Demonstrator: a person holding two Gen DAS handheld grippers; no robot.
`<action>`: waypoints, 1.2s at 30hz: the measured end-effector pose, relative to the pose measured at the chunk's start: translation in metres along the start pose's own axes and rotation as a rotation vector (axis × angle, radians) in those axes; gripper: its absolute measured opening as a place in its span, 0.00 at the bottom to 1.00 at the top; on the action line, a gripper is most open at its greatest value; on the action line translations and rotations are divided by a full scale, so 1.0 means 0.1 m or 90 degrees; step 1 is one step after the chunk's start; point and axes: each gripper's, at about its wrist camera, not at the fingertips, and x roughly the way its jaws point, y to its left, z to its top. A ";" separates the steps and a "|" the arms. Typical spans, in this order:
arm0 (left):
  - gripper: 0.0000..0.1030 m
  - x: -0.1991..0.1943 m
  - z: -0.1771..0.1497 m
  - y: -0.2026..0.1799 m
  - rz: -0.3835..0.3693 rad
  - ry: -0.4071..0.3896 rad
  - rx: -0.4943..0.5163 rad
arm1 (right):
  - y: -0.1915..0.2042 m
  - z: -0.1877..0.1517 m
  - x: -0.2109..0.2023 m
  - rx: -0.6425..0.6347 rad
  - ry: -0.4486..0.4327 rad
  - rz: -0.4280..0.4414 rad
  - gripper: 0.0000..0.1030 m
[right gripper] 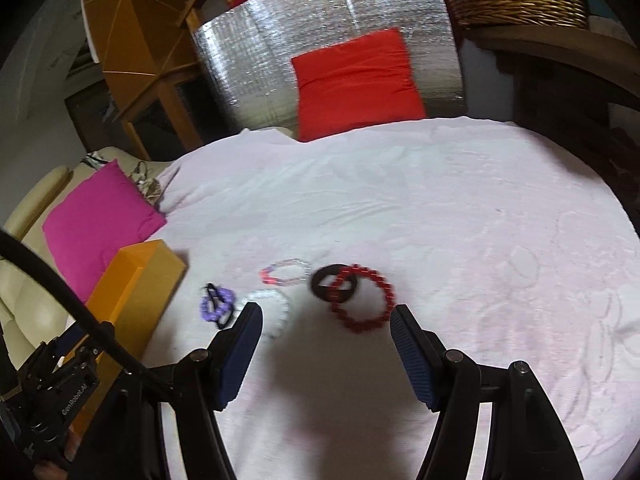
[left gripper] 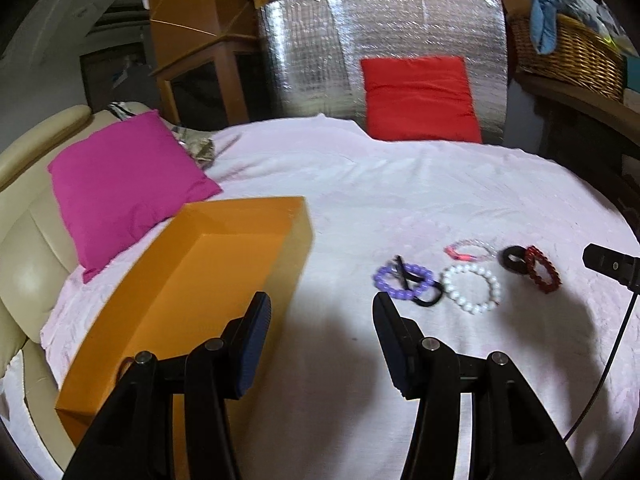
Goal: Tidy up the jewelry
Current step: 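Move both open tools back toward the remaining bracelets, then grasp the purple bead bracelet with the left tool while the right tool grasps the red bead bracelet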
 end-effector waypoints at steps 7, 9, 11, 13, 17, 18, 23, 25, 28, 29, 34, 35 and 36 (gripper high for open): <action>0.53 0.26 -0.05 -0.25 -0.078 0.088 0.007 | -0.35 -0.03 0.10 0.010 0.024 -0.053 0.68; 0.53 0.34 -0.06 -0.30 -0.096 0.110 0.011 | -0.42 -0.05 0.17 0.013 0.036 -0.063 0.68; 0.53 0.40 -0.08 -0.33 -0.106 0.127 0.011 | -0.46 -0.06 0.24 0.012 0.049 -0.066 0.68; 0.53 0.45 -0.08 -0.32 -0.109 0.136 0.012 | -0.47 -0.07 0.30 0.011 0.056 -0.065 0.68; 0.53 0.57 -0.03 -0.25 -0.115 0.150 0.002 | -0.42 -0.06 0.45 0.000 0.071 -0.073 0.68; 0.53 0.60 -0.01 -0.22 -0.116 0.153 -0.002 | -0.42 -0.05 0.49 0.002 0.074 -0.071 0.68; 0.53 0.75 0.06 -0.18 -0.127 0.160 0.001 | -0.37 -0.04 0.68 0.009 0.102 -0.066 0.68; 0.53 0.79 0.08 -0.19 -0.143 0.162 0.003 | -0.33 -0.03 0.74 0.013 0.113 -0.060 0.68; 0.54 0.87 0.12 -0.23 -0.163 0.164 0.002 | -0.26 0.00 0.78 0.010 0.113 -0.053 0.68; 0.57 0.90 0.13 -0.24 -0.171 0.167 -0.002 | -0.23 0.00 0.81 0.005 0.119 -0.057 0.69; 0.58 1.09 0.18 -0.38 -0.205 0.178 -0.001 | -0.17 -0.01 0.93 -0.007 0.114 -0.095 0.69; 0.58 1.13 0.18 -0.41 -0.207 0.178 0.009 | -0.16 -0.01 0.94 -0.006 0.112 -0.102 0.64; 0.58 1.17 0.19 -0.42 -0.203 0.177 0.015 | -0.15 0.00 0.94 -0.006 0.109 -0.108 0.53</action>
